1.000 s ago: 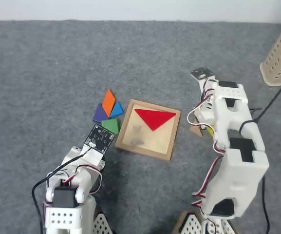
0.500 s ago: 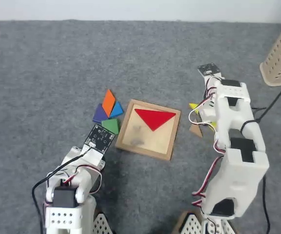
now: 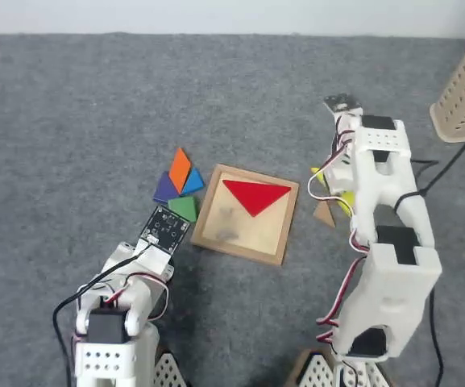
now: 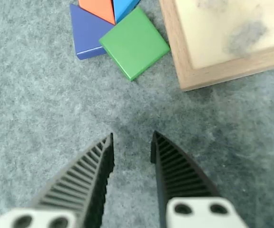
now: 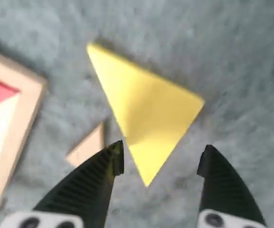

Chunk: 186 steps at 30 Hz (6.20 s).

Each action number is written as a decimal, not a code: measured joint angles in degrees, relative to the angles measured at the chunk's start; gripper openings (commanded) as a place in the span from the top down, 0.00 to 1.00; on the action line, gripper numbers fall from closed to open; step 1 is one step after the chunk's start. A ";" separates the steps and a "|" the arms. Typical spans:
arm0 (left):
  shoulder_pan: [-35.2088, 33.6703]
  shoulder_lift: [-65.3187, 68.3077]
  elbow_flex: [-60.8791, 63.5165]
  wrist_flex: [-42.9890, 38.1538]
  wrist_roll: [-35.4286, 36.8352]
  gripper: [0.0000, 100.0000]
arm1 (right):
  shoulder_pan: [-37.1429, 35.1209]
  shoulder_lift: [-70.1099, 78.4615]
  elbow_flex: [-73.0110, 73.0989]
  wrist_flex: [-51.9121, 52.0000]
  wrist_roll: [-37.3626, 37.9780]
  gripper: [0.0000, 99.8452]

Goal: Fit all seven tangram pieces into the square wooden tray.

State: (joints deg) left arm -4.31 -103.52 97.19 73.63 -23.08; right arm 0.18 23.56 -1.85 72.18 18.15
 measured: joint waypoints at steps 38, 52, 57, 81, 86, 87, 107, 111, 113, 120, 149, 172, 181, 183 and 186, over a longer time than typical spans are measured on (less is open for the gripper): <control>0.00 0.00 0.00 0.00 0.00 0.88 | -2.55 3.52 4.92 -5.89 10.46 0.74; 0.00 0.00 0.00 0.00 0.00 0.88 | -3.34 -5.27 13.36 -8.44 17.49 0.67; 0.00 0.00 0.00 0.00 0.00 0.88 | -4.48 -2.37 5.63 -4.04 21.89 0.64; 0.00 0.00 0.00 0.00 0.00 0.88 | -4.13 9.58 -6.15 -0.09 29.80 0.75; 0.00 0.00 0.00 0.00 0.00 0.88 | -3.52 9.58 -6.24 -0.53 29.98 0.75; 0.00 0.00 0.00 0.00 0.00 0.88 | -3.52 9.58 -6.24 -0.53 29.98 0.75; 0.00 0.00 0.00 0.00 0.00 0.88 | -2.81 5.54 -6.24 4.13 16.97 0.75; 0.00 0.00 0.00 0.00 0.00 0.88 | -2.55 2.20 -6.24 6.77 13.63 0.75; 0.00 0.00 0.00 0.00 0.00 0.88 | -2.73 0.62 -6.24 7.91 11.25 0.75; 0.00 0.00 0.00 0.00 0.00 0.88 | -4.40 -1.05 -6.24 9.14 8.79 0.71; 0.00 0.00 0.00 0.00 0.00 0.88 | -3.08 7.30 -1.93 -1.85 12.40 0.72; 0.00 0.00 0.00 0.00 0.00 0.88 | -2.29 5.71 -1.93 -2.81 11.34 0.84; 0.00 0.00 0.00 0.00 0.00 0.88 | -2.73 2.29 -1.93 -1.49 11.16 0.82; 0.00 0.00 0.00 0.00 0.00 0.88 | -2.73 2.20 -1.93 -1.14 11.16 0.80; 0.00 0.00 0.00 0.00 0.00 0.88 | -2.55 2.20 -1.93 -0.97 11.16 0.74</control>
State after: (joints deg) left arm -4.31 -103.52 97.19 73.63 -23.08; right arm -2.37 25.76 -3.78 71.21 29.32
